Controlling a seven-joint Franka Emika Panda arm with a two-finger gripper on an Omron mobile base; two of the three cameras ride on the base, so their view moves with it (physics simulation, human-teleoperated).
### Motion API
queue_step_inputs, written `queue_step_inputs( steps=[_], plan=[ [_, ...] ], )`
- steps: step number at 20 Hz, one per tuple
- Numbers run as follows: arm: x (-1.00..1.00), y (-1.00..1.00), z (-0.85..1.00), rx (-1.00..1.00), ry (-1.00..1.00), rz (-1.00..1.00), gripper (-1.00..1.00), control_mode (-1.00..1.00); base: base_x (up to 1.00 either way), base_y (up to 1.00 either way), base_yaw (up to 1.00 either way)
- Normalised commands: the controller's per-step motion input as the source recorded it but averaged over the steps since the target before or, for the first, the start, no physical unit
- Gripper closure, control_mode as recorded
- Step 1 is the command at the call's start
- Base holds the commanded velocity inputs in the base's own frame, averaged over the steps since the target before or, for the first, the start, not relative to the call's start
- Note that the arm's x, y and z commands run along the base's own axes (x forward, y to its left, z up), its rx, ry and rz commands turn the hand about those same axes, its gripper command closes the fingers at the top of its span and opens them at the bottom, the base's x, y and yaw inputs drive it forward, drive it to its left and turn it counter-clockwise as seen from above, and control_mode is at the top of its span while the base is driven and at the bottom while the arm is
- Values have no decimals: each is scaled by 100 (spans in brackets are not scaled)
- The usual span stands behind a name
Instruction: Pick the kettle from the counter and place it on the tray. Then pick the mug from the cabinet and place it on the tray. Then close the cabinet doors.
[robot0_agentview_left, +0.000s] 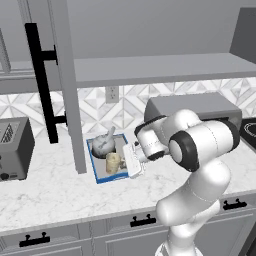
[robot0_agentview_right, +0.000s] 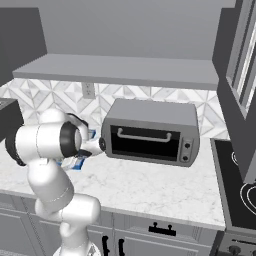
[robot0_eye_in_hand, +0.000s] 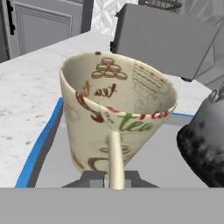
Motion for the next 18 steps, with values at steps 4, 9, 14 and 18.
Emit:
queue_step_inputs(
  steps=[4,9,14,18],
  plan=[
    [0,4,-4,0,2,-3,-100,-100,0,0,0],
    [-3,-2,23,-2,3,0,-100,-100,0,0,0],
    [-16,-7,31,-1,9,-10,-100,-100,0,0,0],
    [-34,-20,38,0,8,-15,-100,-100,0,0,0]
  ],
)
